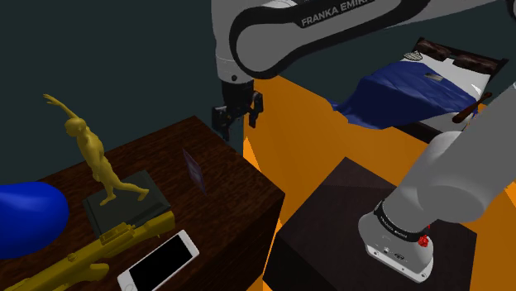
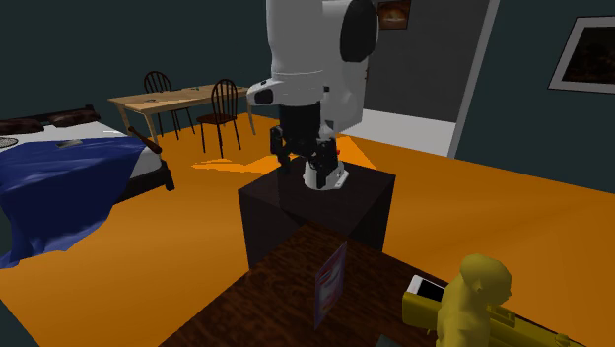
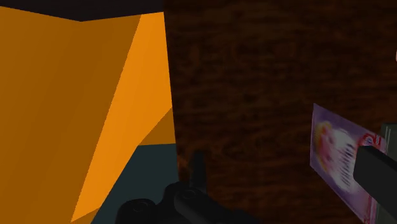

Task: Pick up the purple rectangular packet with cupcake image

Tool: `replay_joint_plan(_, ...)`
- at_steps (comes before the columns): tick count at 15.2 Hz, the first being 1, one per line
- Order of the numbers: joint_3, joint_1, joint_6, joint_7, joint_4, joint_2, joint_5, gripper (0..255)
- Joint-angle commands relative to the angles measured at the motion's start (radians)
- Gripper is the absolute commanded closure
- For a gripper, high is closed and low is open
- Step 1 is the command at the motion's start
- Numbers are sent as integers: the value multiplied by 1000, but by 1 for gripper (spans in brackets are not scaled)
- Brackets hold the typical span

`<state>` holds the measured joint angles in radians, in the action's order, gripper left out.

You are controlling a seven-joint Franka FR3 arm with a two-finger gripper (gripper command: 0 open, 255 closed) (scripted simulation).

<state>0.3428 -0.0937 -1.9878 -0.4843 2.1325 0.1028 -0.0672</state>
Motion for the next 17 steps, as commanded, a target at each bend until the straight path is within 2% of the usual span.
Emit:
replay_joint_plan(1,19,-9,-35,-41,-43,-75,28,0)
replay_joint_plan(6,45,-48,-69,-141,-203,-270,117,0)
replay_joint_plan(12,39,-127,-60,-237,-443,-506,223,0)
replay_joint_plan(17,31,-131,-116,-245,-413,-533,235,0)
